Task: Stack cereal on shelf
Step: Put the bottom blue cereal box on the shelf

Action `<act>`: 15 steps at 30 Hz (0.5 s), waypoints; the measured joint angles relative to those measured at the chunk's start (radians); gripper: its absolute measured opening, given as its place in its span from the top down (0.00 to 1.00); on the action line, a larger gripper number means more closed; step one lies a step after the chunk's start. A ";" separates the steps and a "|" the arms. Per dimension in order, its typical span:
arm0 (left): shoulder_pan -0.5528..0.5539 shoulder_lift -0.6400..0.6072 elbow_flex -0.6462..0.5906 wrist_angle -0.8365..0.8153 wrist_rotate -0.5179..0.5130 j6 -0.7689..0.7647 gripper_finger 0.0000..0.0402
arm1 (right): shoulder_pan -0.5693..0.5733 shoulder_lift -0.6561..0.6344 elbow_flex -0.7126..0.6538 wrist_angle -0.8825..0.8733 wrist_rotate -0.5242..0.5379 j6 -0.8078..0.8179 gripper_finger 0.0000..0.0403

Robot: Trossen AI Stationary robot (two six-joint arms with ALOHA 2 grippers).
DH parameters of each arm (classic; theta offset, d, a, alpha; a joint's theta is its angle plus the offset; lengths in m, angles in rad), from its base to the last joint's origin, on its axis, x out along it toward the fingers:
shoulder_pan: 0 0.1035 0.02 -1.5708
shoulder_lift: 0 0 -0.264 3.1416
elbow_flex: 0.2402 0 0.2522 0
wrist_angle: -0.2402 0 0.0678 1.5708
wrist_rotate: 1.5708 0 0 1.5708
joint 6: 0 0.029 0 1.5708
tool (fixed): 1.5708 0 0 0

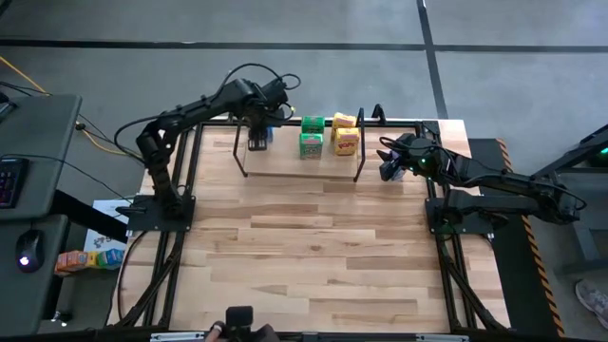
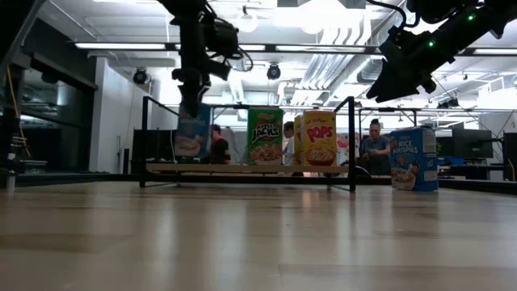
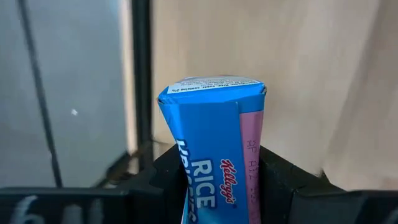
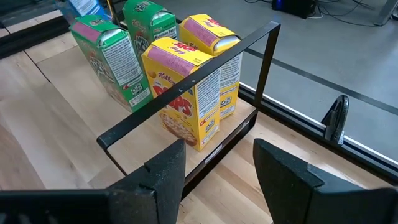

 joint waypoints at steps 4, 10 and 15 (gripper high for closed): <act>0.011 0.012 0.000 -0.054 0.077 -0.026 0.67 | 0.000 0.000 0.000 0.000 0.000 -0.010 0.55; 0.010 0.012 0.000 -0.022 0.119 -0.030 0.67 | 0.000 0.000 0.000 0.000 0.001 -0.026 0.55; 0.012 0.012 -0.015 0.000 0.127 0.007 0.67 | 0.000 0.000 0.000 0.000 0.001 -0.006 0.55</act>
